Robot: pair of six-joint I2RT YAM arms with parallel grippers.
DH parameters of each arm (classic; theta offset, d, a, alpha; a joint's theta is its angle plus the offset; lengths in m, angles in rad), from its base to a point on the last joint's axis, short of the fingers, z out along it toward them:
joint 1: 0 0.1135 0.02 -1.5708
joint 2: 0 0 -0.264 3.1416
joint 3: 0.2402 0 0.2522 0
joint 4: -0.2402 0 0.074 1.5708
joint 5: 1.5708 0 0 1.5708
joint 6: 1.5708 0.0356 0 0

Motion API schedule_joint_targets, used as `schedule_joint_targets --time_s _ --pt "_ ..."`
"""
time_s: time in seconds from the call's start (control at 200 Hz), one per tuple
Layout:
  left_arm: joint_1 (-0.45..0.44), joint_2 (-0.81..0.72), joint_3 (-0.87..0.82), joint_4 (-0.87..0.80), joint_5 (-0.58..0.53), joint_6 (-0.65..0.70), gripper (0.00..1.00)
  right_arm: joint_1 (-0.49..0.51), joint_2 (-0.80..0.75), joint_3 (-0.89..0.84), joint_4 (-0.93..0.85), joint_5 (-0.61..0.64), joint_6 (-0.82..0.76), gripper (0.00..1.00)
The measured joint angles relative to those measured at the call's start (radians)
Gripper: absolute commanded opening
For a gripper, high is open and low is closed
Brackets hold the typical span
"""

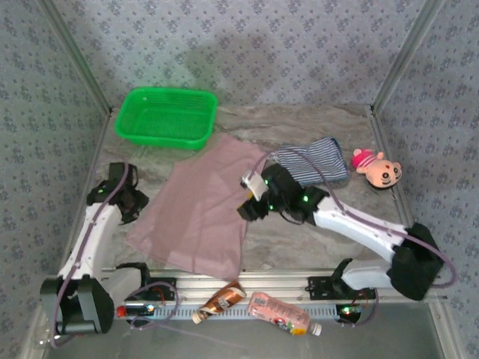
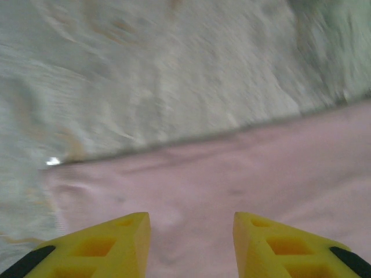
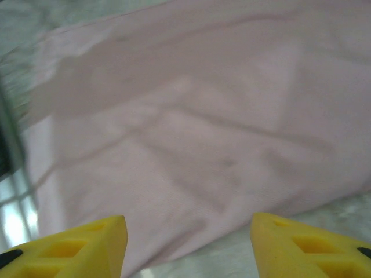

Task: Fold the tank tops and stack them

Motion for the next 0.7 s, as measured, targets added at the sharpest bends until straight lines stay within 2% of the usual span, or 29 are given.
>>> schedule_joint_targets --time_s 0.07,0.145,0.245,0.35,0.53,0.7 --pt "-0.068 0.058 -0.018 0.044 0.022 -0.024 0.42 -0.076 0.143 0.074 0.034 -0.006 0.004 0.61" --pt "-0.101 0.126 -0.039 0.085 0.042 -0.039 0.42 -0.117 0.282 0.140 0.072 -0.007 0.005 0.61" --pt "-0.103 0.215 -0.057 0.119 0.046 -0.040 0.40 -0.142 0.436 0.230 0.083 -0.010 0.012 0.59" --pt "-0.068 0.292 -0.068 0.151 0.053 -0.024 0.39 -0.169 0.566 0.325 0.086 -0.018 0.031 0.58" --pt "0.013 0.410 -0.060 0.193 0.071 0.043 0.36 -0.201 0.653 0.365 0.077 -0.017 0.058 0.57" --pt "0.043 0.485 0.013 0.187 0.076 0.117 0.35 -0.193 0.669 0.357 0.052 -0.016 0.081 0.57"
